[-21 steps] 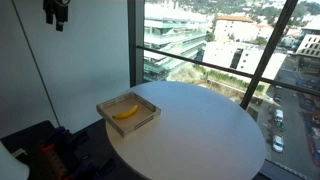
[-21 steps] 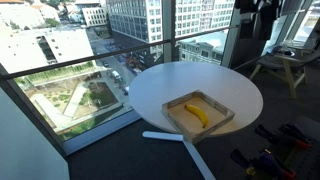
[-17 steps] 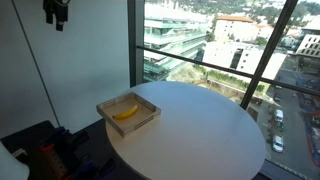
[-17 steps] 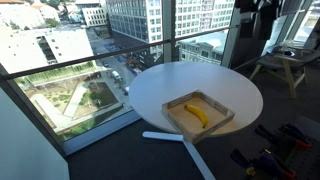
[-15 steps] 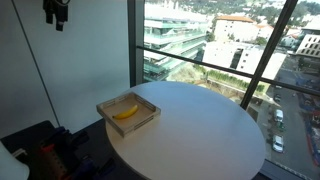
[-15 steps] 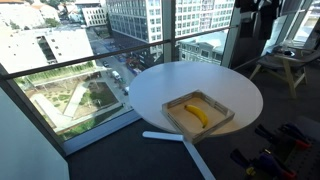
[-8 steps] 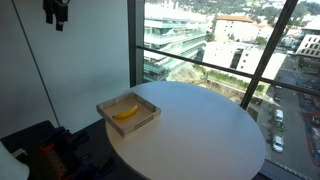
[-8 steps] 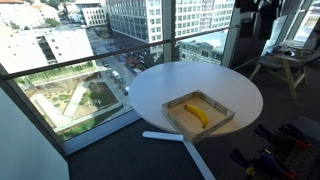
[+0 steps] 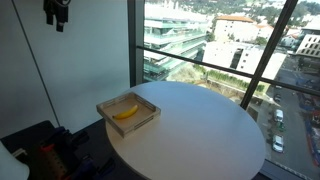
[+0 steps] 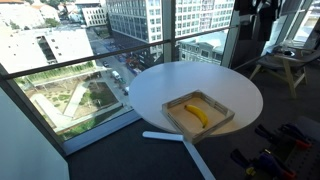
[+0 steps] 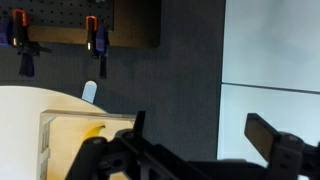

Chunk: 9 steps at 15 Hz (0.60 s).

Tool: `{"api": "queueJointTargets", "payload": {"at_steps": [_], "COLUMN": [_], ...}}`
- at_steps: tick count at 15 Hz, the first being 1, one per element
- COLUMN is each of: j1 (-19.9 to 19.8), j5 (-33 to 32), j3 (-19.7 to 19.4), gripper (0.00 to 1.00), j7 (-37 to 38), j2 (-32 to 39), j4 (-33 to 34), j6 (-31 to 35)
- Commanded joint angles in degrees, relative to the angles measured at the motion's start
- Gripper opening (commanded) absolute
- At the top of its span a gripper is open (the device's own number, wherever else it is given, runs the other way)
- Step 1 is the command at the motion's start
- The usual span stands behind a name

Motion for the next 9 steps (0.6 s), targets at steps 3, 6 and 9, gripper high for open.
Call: {"api": "queueJointTargets", "payload": {"at_steps": [3, 6, 9], "j1": [-1.3, -1.5, -1.6], "j5": [-3.4, -5.4, -6.5], "j3": [1.6, 2.0, 2.1], "gripper": [1.00, 1.00, 1.00], "j7": [0.4, 0.7, 0.8], "j2": [-0.4, -0.6, -0.7], "j4": [0.3, 0.1, 0.0], "j6": [2.9, 5.0, 7.0]}}
